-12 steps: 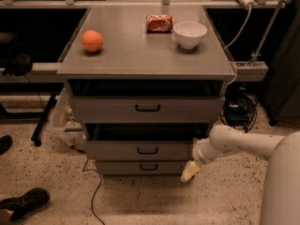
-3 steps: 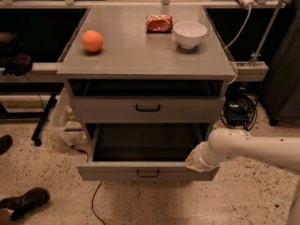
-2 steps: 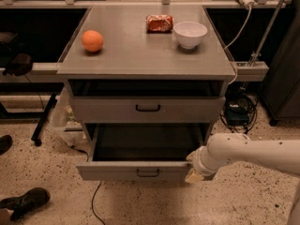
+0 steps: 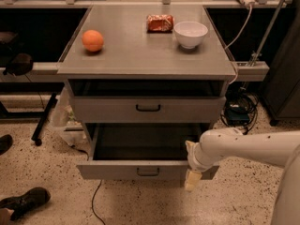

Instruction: Open middle drawer

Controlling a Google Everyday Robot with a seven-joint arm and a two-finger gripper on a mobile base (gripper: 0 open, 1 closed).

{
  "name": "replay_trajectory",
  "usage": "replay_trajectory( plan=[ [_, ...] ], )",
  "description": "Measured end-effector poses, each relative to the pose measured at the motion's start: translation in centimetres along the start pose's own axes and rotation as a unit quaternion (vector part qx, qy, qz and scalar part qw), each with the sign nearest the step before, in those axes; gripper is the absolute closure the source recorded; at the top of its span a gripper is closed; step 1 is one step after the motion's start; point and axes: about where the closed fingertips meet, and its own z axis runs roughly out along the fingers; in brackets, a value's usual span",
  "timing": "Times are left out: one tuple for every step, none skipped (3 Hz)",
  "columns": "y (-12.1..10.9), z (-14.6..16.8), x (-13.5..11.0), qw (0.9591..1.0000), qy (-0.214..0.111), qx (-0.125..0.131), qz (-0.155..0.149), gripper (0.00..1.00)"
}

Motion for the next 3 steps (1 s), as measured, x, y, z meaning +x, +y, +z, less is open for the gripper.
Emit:
replay_trajectory(
  plan=[
    [-0.3, 1.0, 0.2, 0.9999, 0.003, -0.012, 0.001, 0.00],
    [0.4, 2.0, 1.3, 0.9996, 0.002, -0.026, 0.009, 0.00],
    [1.0, 3.1, 2.4, 0.9989, -0.003, -0.043, 0.020, 0.00]
  ],
)
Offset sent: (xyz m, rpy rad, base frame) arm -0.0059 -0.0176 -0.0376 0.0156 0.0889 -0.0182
